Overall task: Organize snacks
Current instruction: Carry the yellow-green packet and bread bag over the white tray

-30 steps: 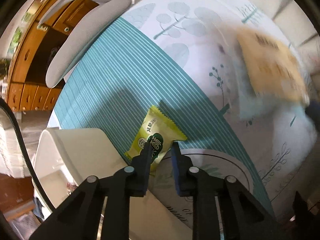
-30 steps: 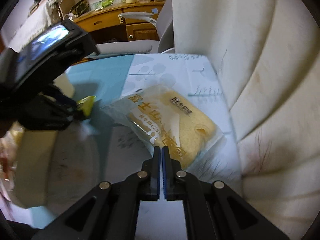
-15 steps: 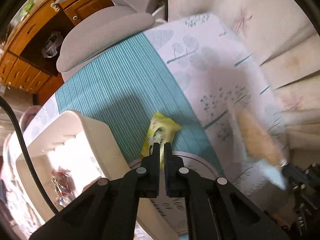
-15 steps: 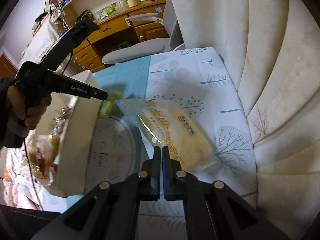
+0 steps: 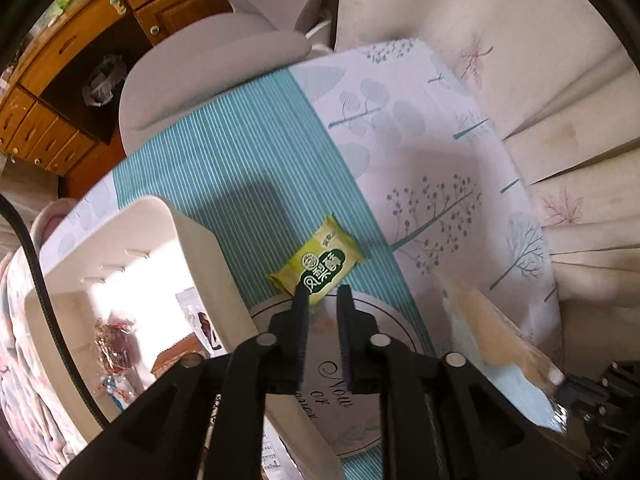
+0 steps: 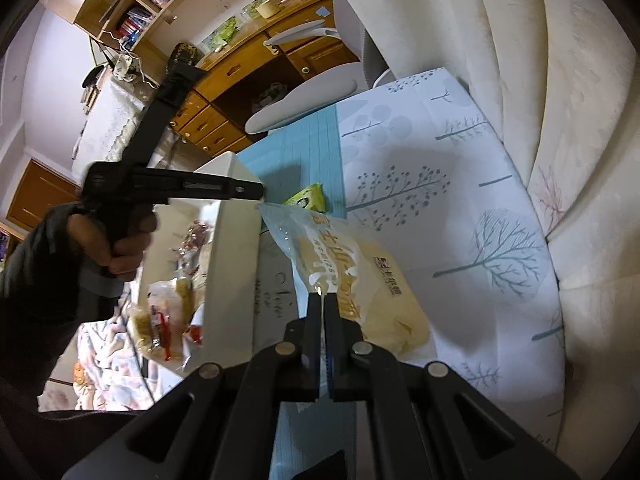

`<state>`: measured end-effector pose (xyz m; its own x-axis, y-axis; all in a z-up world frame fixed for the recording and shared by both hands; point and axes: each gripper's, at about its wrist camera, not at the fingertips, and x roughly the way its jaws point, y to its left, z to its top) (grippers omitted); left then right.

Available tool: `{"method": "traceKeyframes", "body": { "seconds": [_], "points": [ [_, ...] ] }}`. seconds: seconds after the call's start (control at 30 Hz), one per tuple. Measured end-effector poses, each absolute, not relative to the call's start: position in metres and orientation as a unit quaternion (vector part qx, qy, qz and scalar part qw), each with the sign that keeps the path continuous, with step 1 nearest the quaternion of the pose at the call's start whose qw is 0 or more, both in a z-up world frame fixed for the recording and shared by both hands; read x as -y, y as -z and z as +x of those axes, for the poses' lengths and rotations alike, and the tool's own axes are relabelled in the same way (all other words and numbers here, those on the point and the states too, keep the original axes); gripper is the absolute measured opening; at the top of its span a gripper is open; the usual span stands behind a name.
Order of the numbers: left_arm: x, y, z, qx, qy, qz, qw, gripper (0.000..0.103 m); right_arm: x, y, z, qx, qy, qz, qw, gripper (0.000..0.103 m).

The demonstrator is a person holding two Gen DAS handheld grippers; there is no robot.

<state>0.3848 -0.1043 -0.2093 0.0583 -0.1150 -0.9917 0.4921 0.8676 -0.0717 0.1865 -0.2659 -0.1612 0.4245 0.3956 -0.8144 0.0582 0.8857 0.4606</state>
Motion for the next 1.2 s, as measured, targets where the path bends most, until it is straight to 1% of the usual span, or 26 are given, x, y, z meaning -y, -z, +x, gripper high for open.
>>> {"method": "traceKeyframes", "body": {
  "seconds": [0.07, 0.13, 0.17, 0.27, 0.3, 0.33, 0.43, 0.47, 0.53, 0.73, 1.07, 1.2],
  "points": [
    [0.106, 0.222, 0.387, -0.658, 0.209, 0.153, 0.707, 0.024, 0.268, 0.159, 0.182, -0.525, -0.108, 0.225, 0.813, 0.001],
    [0.107, 0.232, 0.389, -0.662, 0.203, 0.161, 0.703, 0.025, 0.273, 0.157, 0.178, -0.522, -0.111, 0.237, 0.812, 0.001],
    [0.107, 0.235, 0.390, -0.664, 0.201, 0.162, 0.702, 0.030, 0.275, 0.156, 0.176, -0.520, -0.112, 0.242, 0.812, 0.001],
    [0.110, 0.245, 0.393, -0.667, 0.202, 0.166, 0.697, 0.034, 0.282, 0.154, 0.173, -0.514, -0.111, 0.256, 0.811, 0.001],
    [0.114, 0.245, 0.393, -0.663, 0.207, 0.173, 0.698, 0.038, 0.285, 0.154, 0.172, -0.512, -0.109, 0.260, 0.811, 0.001],
    [0.118, 0.247, 0.393, -0.664, 0.209, 0.177, 0.696, 0.046, 0.288, 0.153, 0.171, -0.509, -0.106, 0.265, 0.812, 0.001],
    [0.129, 0.250, 0.392, -0.660, 0.215, 0.195, 0.692, 0.053, 0.295, 0.151, 0.170, -0.505, -0.097, 0.274, 0.813, 0.001],
    [0.132, 0.252, 0.392, -0.660, 0.213, 0.203, 0.691, 0.057, 0.297, 0.150, 0.169, -0.503, -0.094, 0.277, 0.813, 0.001],
    [0.138, 0.255, 0.392, -0.656, 0.210, 0.220, 0.690, 0.060, 0.301, 0.149, 0.169, -0.500, -0.089, 0.280, 0.814, 0.001],
    [0.147, 0.260, 0.389, -0.646, 0.197, 0.262, 0.690, 0.060, 0.307, 0.148, 0.169, -0.495, -0.079, 0.285, 0.817, 0.001],
    [0.164, 0.258, 0.380, -0.643, 0.232, 0.272, 0.677, 0.061, 0.308, 0.146, 0.170, -0.496, -0.084, 0.286, 0.816, 0.001],
    [0.173, 0.272, 0.377, -0.651, 0.229, 0.290, 0.664, 0.061, 0.307, 0.149, 0.171, -0.499, -0.086, 0.288, 0.813, 0.001]
  ]
}}
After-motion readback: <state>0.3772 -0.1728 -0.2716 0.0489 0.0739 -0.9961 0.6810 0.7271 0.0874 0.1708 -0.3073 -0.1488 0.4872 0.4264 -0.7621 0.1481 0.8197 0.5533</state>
